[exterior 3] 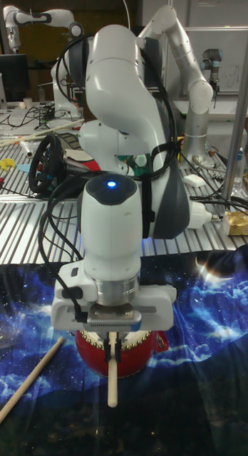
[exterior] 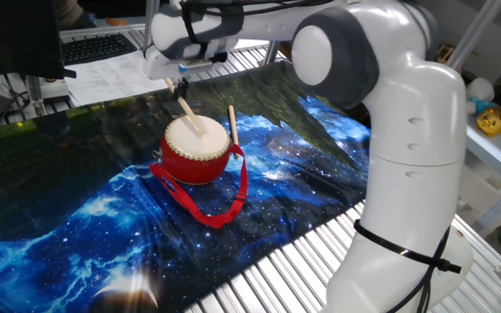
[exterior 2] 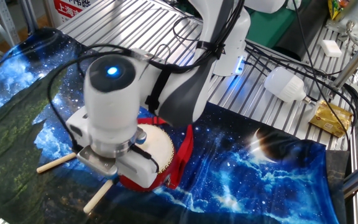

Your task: Play the drum

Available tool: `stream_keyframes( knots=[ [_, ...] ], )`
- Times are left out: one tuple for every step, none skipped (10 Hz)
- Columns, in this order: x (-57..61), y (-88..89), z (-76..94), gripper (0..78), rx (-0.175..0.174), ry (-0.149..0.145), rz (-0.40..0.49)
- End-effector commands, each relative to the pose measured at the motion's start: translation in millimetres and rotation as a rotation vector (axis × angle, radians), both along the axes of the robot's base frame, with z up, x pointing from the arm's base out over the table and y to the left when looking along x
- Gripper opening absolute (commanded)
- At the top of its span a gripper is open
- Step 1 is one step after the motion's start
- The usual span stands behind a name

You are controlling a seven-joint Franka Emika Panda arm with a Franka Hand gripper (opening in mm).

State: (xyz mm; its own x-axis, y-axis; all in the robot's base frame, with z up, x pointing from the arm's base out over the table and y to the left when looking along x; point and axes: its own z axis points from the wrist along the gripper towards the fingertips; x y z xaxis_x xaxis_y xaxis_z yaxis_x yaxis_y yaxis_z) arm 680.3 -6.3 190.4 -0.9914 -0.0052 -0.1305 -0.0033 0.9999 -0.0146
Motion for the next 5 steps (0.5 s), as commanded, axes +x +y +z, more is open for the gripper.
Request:
stream_keyframes(
  knots=[
    [0.6, 1.9, 4.0, 1.2, -0.008, 0.088, 0.0],
    [0.3, 2.0, 4.0, 1.2, -0.009, 0.098, 0.004],
    [-0.3, 2.1, 3.8, 1.2, -0.015, 0.112, 0.008],
    [-0.3, 1.8, 4.6, 1.2, -0.015, 0.14, 0.02],
    [-0.3, 1.1, 6.5, 1.2, -0.015, 0.164, 0.027]
  ],
)
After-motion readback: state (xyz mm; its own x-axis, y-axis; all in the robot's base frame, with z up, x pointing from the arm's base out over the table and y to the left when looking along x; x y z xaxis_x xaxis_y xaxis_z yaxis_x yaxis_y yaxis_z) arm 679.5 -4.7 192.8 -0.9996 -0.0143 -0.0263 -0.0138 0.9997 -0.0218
